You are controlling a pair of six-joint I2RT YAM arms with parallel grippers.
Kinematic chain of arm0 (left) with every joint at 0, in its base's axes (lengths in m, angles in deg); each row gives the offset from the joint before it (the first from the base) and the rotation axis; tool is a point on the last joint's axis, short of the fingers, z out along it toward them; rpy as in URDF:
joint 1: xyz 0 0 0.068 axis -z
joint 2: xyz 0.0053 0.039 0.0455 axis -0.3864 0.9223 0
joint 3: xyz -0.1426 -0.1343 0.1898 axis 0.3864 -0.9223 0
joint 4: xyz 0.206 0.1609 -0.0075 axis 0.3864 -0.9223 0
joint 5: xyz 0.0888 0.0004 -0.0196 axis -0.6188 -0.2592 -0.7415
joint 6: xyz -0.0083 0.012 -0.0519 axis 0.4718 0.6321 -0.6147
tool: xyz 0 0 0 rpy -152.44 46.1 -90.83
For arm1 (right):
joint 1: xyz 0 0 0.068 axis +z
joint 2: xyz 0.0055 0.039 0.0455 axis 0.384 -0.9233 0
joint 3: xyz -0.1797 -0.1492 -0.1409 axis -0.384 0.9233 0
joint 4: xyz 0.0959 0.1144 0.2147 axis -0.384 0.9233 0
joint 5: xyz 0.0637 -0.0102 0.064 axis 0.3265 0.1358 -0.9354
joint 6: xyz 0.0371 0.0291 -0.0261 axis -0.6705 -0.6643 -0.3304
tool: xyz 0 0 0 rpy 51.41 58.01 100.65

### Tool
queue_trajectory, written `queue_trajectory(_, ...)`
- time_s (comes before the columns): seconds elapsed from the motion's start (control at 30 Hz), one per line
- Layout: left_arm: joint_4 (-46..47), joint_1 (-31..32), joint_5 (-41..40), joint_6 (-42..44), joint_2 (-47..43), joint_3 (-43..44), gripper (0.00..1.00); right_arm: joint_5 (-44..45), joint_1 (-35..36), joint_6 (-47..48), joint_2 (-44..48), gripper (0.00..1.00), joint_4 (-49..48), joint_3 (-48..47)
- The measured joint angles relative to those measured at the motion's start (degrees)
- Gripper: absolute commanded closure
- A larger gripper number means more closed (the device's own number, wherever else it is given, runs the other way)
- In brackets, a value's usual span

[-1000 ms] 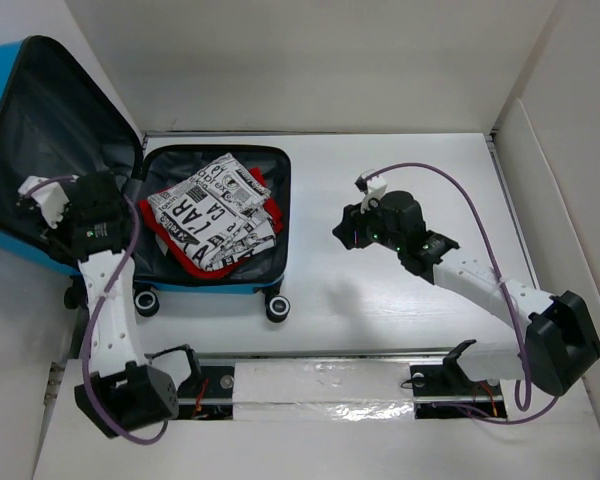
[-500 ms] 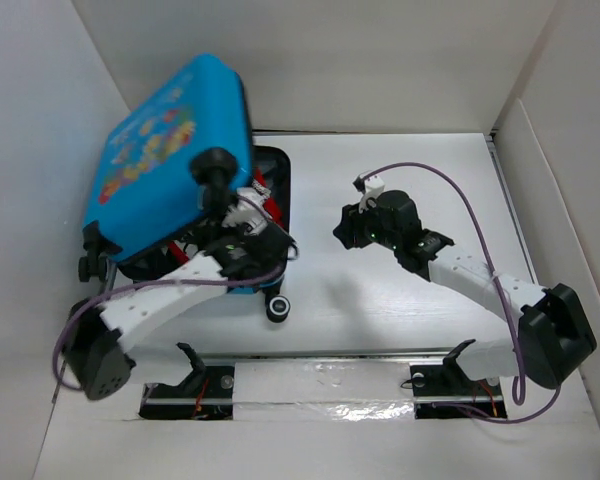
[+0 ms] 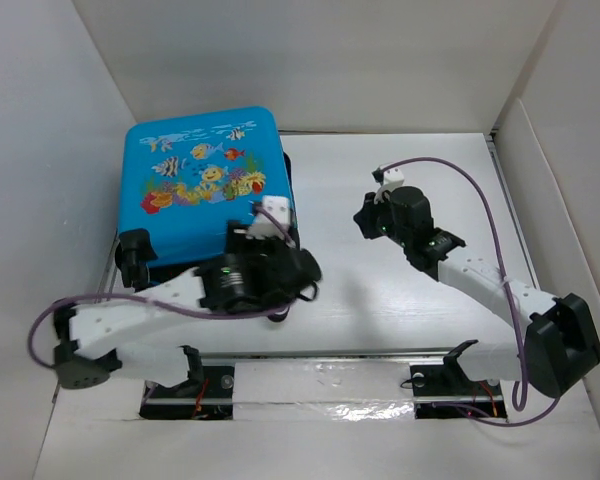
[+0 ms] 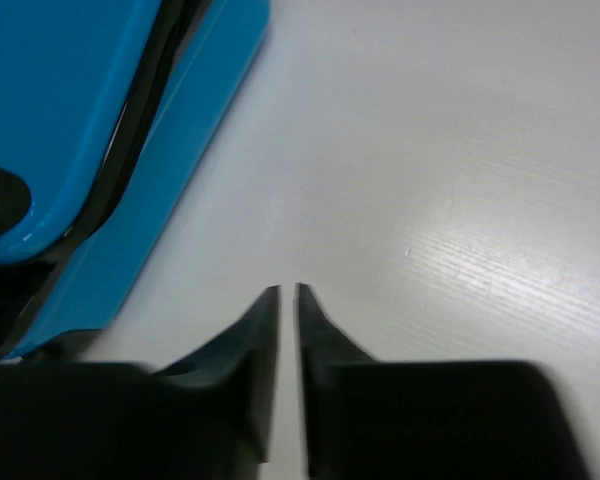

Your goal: Pack the luggage

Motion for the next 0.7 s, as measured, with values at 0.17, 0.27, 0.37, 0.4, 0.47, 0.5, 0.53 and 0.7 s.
queue_trajectory(0.17,22.5,-21.1,7.5,9.4,-16.2,-0.9,0.54,0.2,0.0,-0.6,0.3,1.0,-0.1,0.4)
queue_trajectory(0.27,31.3,-38.0,14.9,12.5,-19.8,-1.6,0.58,0.2,0.0,-0.5,0.3,1.0,-0.3,0.4)
queue_trajectory(0.37,35.5,-57.9,26.8,13.2,-18.2,1.0,0.64,0.2,0.2,-0.5,0.2,1.0,-0.8,0.4)
queue_trajectory(0.4,36.6,-65.6,32.2,13.1,-16.5,1.7,0.65,0.2,0.3,-0.5,0.1,1.0,-0.8,0.4)
queue_trajectory(0.47,39.0,-76.9,41.1,12.5,-12.5,2.0,0.65,0.2,0.4,-0.3,-0.2,1.0,-0.9,0.4)
queue_trajectory(0.5,40.0,-82.1,44.9,12.1,-10.8,1.7,0.65,0.2,0.5,-0.3,-0.3,1.0,-0.9,0.4)
queue_trajectory(0.53,41.5,-85.7,48.1,11.6,-8.6,0.6,0.65,0.2,0.5,-0.3,-0.4,1.0,-0.9,0.4)
queue_trajectory(0.7,41.5,-94.4,54.1,11.1,0.2,-3.9,0.65,-0.4,0.8,-0.1,-0.5,1.0,-0.9,0.4)
